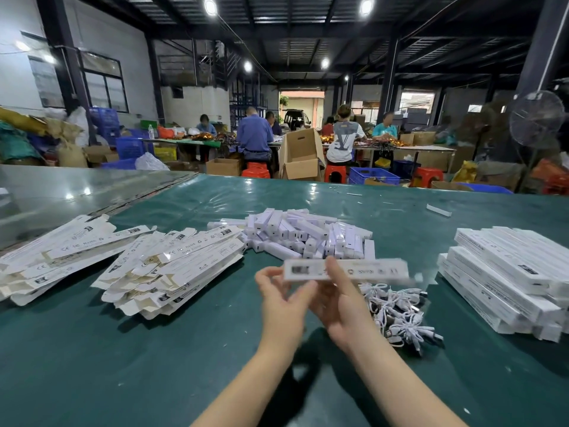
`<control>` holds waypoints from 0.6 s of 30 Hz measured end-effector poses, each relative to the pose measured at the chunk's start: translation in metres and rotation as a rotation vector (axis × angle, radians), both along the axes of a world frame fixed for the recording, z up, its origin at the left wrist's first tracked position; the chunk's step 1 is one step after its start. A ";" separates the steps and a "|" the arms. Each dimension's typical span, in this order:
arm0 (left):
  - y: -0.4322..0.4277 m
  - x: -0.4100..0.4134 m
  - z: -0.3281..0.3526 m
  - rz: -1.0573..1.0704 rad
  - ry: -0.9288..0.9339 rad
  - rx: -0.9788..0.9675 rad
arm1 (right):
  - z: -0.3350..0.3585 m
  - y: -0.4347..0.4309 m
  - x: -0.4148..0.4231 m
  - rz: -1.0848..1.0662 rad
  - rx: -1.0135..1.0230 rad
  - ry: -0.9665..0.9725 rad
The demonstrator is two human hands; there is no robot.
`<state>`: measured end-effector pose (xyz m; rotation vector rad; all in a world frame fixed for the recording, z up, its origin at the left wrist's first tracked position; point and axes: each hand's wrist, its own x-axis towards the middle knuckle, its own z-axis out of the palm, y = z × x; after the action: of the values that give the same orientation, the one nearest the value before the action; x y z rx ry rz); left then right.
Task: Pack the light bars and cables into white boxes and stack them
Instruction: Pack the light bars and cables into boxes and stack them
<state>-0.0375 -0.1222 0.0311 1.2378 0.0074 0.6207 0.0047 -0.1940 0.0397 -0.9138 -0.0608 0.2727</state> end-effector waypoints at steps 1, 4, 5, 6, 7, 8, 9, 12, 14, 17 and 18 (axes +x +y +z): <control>0.009 0.003 0.003 0.046 0.024 -0.089 | -0.001 0.002 -0.001 -0.002 -0.142 -0.082; 0.041 0.011 0.010 0.079 0.016 -0.452 | -0.003 0.004 -0.003 0.046 -0.507 -0.335; 0.052 0.012 0.013 0.090 0.008 -0.582 | -0.005 0.002 -0.002 0.033 -0.659 -0.432; 0.062 0.012 0.015 0.100 0.008 -0.706 | -0.007 0.000 0.001 0.003 -0.823 -0.525; 0.070 0.012 0.016 0.106 0.018 -0.816 | -0.009 -0.002 0.004 -0.043 -0.976 -0.596; 0.077 0.013 0.014 0.111 0.023 -0.900 | -0.011 -0.006 0.008 -0.097 -1.106 -0.638; 0.081 0.014 0.011 0.139 0.029 -0.930 | -0.013 -0.009 0.012 -0.150 -1.200 -0.665; 0.084 0.017 0.004 0.268 0.055 -0.675 | -0.016 -0.014 0.023 -0.272 -1.350 -0.714; 0.078 0.018 0.002 0.254 0.036 -0.391 | -0.017 -0.013 0.035 -0.304 -1.387 -0.707; 0.064 0.018 -0.004 0.193 0.061 -0.108 | -0.016 -0.008 0.054 -0.245 -1.428 -0.668; 0.061 0.019 -0.006 0.205 0.063 -0.081 | -0.015 -0.006 0.061 -0.232 -1.433 -0.656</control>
<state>-0.0185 -0.0608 0.0251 1.1858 0.2127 0.7508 0.0655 -0.2001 0.0250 -2.3916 -0.3939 -0.2896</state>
